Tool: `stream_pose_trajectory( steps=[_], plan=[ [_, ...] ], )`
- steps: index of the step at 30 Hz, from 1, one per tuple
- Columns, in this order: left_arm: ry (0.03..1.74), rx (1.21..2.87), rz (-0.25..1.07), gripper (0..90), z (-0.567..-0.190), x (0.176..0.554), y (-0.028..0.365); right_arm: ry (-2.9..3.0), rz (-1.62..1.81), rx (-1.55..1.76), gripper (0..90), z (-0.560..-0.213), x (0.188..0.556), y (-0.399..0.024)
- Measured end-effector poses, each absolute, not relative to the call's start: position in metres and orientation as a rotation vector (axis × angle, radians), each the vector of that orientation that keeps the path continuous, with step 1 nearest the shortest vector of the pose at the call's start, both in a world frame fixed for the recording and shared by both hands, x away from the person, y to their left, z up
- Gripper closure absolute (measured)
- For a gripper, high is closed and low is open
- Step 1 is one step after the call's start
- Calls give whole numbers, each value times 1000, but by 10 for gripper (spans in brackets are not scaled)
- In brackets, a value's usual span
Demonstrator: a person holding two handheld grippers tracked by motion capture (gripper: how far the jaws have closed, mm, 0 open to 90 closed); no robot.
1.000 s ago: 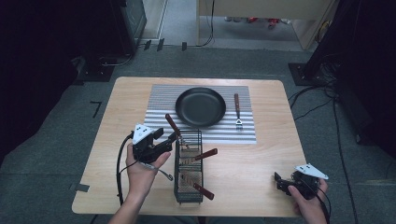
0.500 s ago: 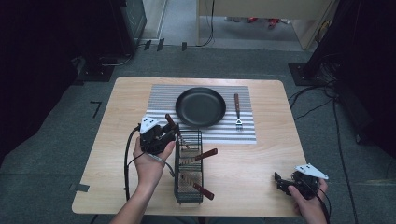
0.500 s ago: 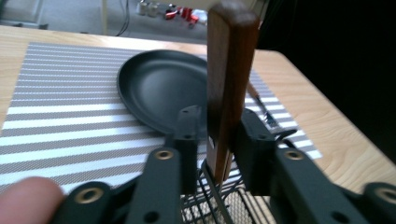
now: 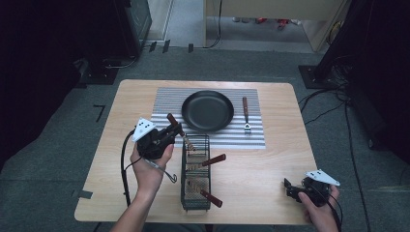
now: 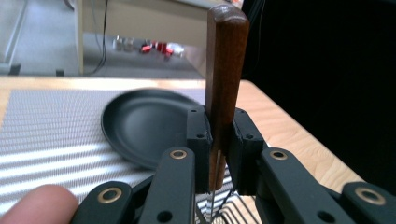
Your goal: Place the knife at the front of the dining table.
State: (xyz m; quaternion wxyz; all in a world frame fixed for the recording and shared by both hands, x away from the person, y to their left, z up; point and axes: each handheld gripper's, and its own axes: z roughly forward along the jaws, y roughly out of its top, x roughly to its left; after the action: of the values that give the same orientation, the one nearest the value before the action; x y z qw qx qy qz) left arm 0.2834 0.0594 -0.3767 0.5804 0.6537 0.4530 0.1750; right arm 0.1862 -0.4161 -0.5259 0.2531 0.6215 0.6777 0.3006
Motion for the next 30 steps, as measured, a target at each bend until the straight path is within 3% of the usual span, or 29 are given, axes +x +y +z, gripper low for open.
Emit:
stream_pose_trajectory(
  steps=[18, 30],
  plan=[
    [894, 1382, 510, 823, -327, 259, 88, 1840, 818, 1692, 67, -526, 186, -416],
    [932, 1354, 599, 823, -317, 258, 111, 1841, 817, 1692, 67, -526, 186, -416]
  ],
)
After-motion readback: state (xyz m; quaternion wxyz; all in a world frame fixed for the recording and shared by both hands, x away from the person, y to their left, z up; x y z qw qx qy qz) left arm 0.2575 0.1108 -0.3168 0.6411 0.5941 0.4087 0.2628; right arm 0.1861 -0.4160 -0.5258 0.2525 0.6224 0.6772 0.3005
